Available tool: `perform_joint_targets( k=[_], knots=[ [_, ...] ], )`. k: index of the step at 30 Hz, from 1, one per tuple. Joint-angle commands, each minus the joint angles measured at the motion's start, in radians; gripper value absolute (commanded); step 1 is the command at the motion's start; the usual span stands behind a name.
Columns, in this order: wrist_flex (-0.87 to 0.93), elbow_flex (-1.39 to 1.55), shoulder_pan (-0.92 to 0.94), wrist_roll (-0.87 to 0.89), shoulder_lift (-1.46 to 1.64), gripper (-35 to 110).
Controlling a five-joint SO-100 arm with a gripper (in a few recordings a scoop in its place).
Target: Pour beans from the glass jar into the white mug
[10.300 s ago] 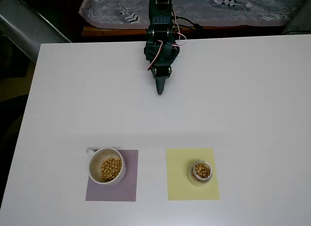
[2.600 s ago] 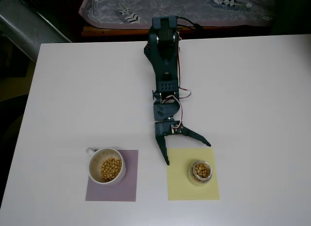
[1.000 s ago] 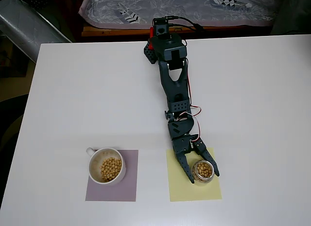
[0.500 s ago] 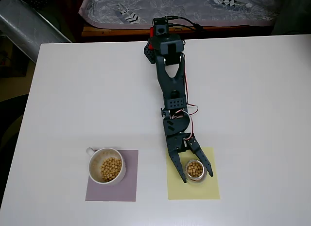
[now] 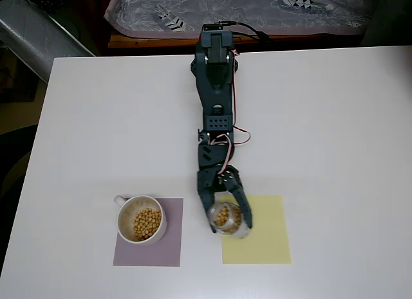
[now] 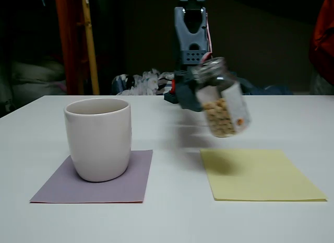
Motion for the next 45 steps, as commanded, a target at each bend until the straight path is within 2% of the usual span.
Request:
perform_joint_targets(
  k=[1,19,45],
  knots=[
    [-0.009,0.029,0.017,0.048,0.120,4],
    [0.006,0.032,0.152,0.253,0.112,1],
    [0.178,-0.156,0.219,0.486,0.008,0]
  ],
)
